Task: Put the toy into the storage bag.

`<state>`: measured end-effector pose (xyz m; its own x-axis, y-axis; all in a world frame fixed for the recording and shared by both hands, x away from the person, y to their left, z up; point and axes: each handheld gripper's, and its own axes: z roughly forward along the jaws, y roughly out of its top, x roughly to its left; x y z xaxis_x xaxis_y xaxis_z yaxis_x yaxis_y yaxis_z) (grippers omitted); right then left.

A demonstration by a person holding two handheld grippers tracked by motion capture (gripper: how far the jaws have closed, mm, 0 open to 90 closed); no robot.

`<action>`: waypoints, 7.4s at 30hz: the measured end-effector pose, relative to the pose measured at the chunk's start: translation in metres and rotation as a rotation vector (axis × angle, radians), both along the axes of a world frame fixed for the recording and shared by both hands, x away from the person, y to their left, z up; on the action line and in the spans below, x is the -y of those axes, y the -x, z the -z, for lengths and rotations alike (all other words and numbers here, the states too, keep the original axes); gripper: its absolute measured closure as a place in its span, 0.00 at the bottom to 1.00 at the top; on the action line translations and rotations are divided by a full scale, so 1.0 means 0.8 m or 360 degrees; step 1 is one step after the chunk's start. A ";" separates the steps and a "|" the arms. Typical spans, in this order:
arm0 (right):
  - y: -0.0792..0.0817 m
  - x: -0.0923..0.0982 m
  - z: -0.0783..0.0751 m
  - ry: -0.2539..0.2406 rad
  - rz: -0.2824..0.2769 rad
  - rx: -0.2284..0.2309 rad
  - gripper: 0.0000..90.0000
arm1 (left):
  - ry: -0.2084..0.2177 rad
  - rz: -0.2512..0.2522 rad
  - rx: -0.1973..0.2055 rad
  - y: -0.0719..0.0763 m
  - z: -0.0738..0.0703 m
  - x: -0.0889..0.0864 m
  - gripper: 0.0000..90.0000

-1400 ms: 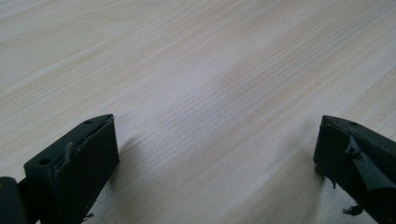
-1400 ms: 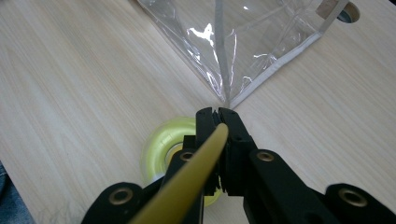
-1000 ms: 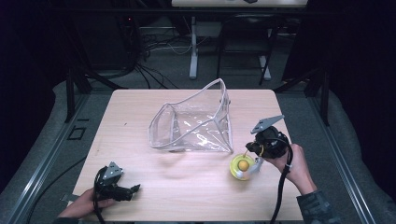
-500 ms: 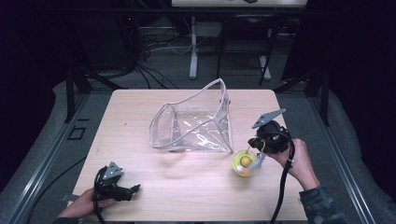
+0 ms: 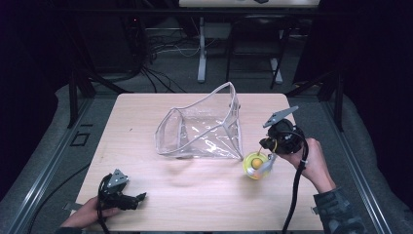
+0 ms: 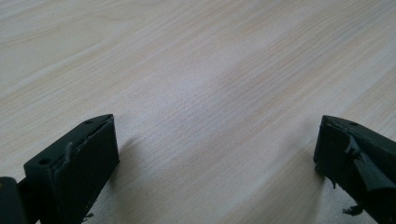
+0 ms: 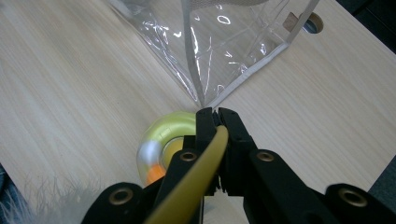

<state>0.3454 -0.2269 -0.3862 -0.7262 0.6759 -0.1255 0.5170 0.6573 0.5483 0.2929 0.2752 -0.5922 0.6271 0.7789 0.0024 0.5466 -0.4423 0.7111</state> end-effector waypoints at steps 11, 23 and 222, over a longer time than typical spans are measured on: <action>-0.012 -0.003 -0.015 0.0033 -0.0007 -0.0053 0.97 | 0.0002 -0.0002 -0.0001 0.000 0.000 0.000 0.00; -0.024 -0.006 -0.027 0.0092 -0.0002 -0.0081 0.97 | -0.0002 0.0002 -0.0001 0.000 0.000 0.000 0.00; -0.180 -0.176 -0.028 0.0388 -0.0099 -0.0394 0.97 | -0.0002 0.0008 -0.0015 0.000 -0.001 0.000 0.00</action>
